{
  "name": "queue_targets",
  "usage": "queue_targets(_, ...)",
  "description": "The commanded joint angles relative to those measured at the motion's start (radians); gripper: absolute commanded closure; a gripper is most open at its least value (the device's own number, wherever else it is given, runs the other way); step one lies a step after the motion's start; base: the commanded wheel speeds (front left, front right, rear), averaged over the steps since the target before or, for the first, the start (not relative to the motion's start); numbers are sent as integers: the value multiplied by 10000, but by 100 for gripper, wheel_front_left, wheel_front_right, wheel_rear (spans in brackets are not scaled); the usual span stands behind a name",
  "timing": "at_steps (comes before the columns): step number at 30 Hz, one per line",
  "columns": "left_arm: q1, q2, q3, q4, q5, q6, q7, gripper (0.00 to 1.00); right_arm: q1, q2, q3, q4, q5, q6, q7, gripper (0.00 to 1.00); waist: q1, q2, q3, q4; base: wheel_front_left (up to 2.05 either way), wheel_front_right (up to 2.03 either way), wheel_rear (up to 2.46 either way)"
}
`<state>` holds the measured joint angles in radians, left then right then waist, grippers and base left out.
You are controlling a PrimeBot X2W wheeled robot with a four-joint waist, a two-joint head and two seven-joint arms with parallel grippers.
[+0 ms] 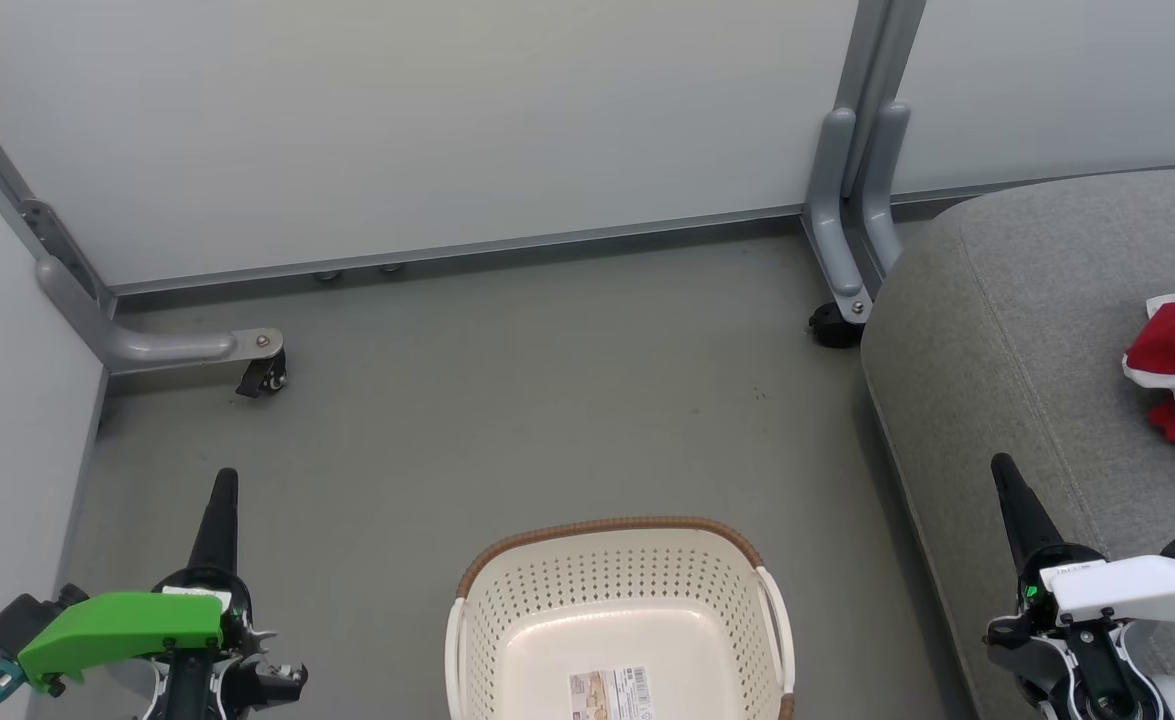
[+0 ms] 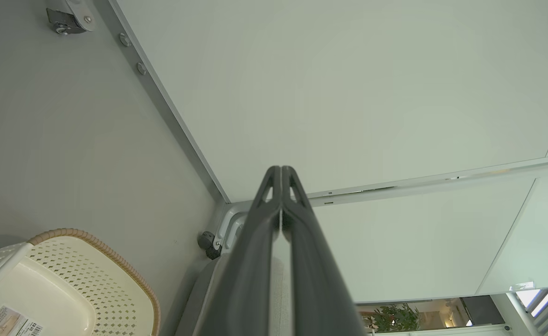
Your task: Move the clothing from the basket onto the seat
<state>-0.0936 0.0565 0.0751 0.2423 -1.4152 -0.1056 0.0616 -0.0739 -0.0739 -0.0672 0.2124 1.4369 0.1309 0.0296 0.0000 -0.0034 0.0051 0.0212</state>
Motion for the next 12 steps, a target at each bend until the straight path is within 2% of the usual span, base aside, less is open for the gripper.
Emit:
queue_targets(1,-217,6,77,-19,-196,-62,76,100,-153,-60,-32,18,225,-1,72,100,0,26,-2,-10,0,0,0)
queue_targets(12,-252,-28,235,23,-1006,-163,283,100,-275,-59,-66,167,1050,-1,299,100,0,29,-16,-93,0,0,0)
